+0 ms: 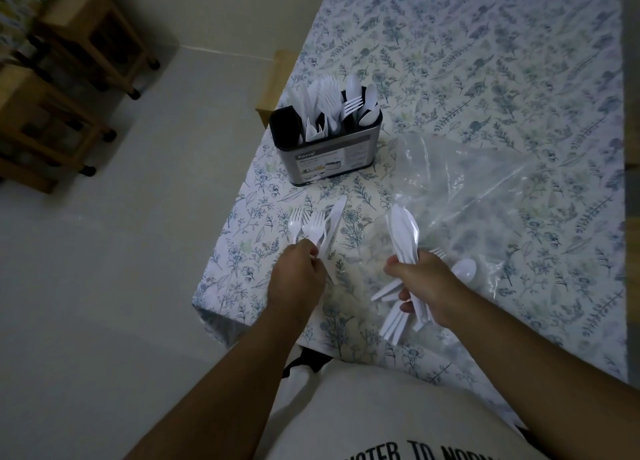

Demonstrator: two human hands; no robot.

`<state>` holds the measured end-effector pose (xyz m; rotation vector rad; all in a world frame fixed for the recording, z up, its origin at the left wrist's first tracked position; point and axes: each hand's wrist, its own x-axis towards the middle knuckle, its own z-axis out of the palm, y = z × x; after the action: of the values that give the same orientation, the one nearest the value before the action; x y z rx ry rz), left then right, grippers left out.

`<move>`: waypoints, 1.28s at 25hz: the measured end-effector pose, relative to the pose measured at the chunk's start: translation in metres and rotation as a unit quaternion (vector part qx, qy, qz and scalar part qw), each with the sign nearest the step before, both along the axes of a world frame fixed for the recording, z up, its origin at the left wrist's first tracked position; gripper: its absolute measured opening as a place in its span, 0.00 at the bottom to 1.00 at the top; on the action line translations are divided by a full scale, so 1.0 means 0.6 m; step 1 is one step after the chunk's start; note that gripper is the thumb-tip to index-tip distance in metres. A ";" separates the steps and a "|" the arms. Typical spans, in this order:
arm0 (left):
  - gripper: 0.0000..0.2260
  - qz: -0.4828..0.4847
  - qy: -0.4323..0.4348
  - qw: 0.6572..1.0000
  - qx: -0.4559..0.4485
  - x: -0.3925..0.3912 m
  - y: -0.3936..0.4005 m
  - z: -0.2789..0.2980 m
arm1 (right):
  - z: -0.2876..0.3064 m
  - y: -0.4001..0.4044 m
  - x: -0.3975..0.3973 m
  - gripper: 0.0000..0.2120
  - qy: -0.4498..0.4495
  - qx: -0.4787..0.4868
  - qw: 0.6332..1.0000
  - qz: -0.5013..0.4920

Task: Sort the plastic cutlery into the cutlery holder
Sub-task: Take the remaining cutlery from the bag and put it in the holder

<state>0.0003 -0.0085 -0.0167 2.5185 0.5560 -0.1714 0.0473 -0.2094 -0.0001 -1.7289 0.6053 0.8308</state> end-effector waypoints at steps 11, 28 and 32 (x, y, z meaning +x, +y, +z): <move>0.08 -0.033 -0.005 0.999 0.030 -0.004 -0.006 -0.013 | 0.005 0.012 -0.008 0.04 -0.023 0.077 0.995 -0.061; 0.08 -0.050 -0.051 0.978 -0.195 -0.016 -0.110 0.038 | 0.027 0.025 0.009 0.01 -0.047 0.214 0.952 -0.214; 0.25 0.395 0.077 0.579 -0.709 0.019 -0.134 0.076 | 0.055 0.054 0.006 0.02 -0.107 0.261 0.921 -0.268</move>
<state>0.0117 -0.0889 0.0290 0.5539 0.9872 -0.3114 0.0509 -0.1769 0.0331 -1.0664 0.6013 0.3565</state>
